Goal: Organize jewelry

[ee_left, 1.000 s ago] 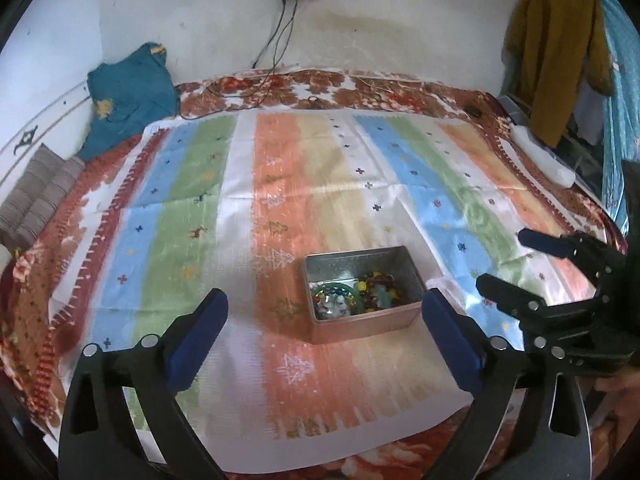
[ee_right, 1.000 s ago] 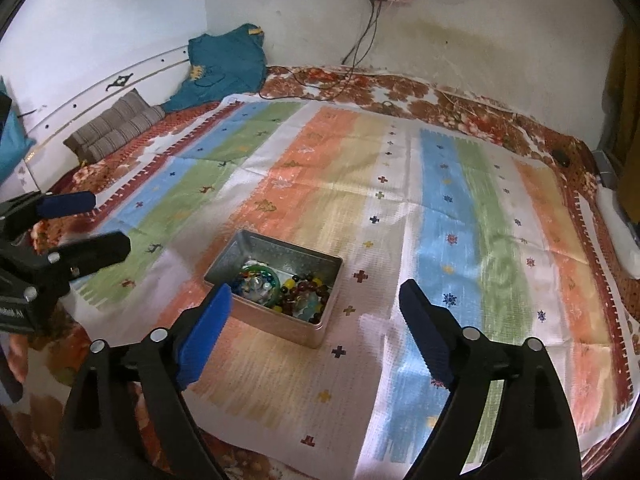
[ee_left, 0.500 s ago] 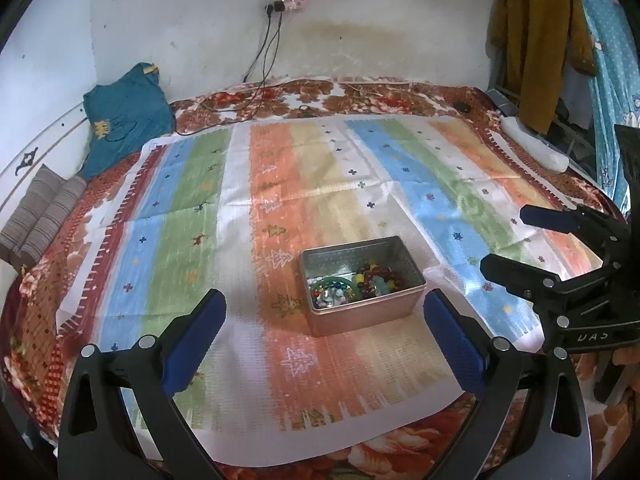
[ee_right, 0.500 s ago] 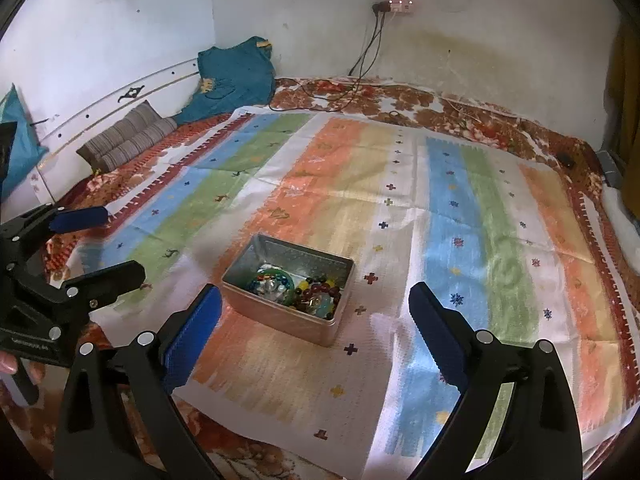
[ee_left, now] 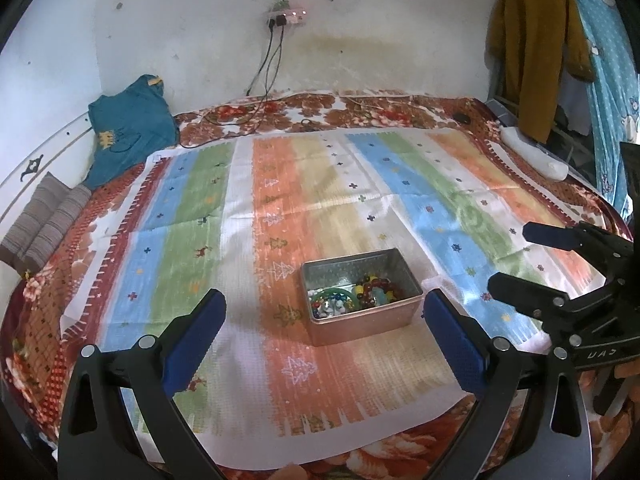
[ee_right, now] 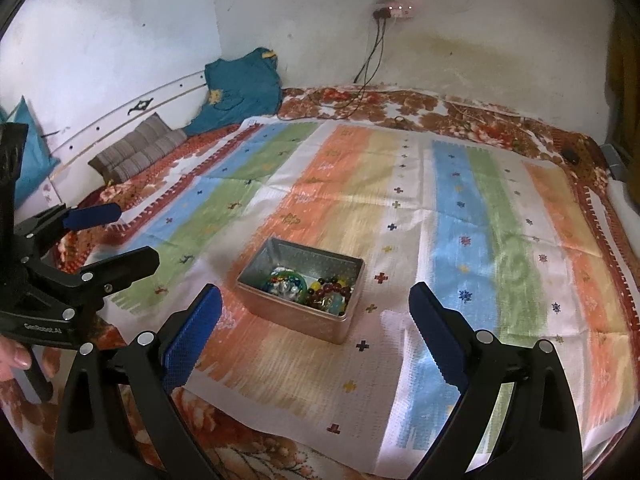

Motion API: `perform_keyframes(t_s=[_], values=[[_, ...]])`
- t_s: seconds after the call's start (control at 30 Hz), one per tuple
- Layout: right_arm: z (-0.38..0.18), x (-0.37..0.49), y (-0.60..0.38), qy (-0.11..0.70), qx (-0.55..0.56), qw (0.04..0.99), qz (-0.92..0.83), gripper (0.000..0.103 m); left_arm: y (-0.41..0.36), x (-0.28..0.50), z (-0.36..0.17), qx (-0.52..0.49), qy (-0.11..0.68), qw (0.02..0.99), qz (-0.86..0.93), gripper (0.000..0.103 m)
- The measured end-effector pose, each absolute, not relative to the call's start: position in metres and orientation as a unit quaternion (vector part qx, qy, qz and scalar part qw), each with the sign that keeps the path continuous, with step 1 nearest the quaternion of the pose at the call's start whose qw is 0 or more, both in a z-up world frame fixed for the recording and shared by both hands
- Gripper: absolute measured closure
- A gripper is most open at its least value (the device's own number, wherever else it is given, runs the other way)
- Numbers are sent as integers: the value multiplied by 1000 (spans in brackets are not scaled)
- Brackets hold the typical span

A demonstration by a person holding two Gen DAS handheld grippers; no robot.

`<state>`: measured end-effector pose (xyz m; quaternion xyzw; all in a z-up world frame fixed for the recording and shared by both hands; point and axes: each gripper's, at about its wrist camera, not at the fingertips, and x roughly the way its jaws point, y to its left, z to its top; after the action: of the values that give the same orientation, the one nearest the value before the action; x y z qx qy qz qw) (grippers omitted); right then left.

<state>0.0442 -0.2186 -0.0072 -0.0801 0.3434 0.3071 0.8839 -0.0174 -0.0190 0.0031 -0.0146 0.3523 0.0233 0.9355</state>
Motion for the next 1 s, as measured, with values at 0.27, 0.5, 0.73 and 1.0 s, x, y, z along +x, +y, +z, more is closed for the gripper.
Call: perform_keyframes(t_s=[0.27, 0.5, 0.73, 1.0], values=[[-4, 37, -221, 326, -78, 891, 307, 8, -21, -24, 7, -2, 333, 942, 40, 6], [-4, 35, -222, 324, -76, 890, 310, 8, -23, -26, 8, 0, 329, 944, 36, 6], [-4, 35, -221, 326, -72, 890, 312, 8, -27, -26, 9, 4, 329, 944, 30, 6], [-5, 37, -222, 327, -70, 891, 306, 8, -27, -25, 9, 3, 331, 943, 28, 6]])
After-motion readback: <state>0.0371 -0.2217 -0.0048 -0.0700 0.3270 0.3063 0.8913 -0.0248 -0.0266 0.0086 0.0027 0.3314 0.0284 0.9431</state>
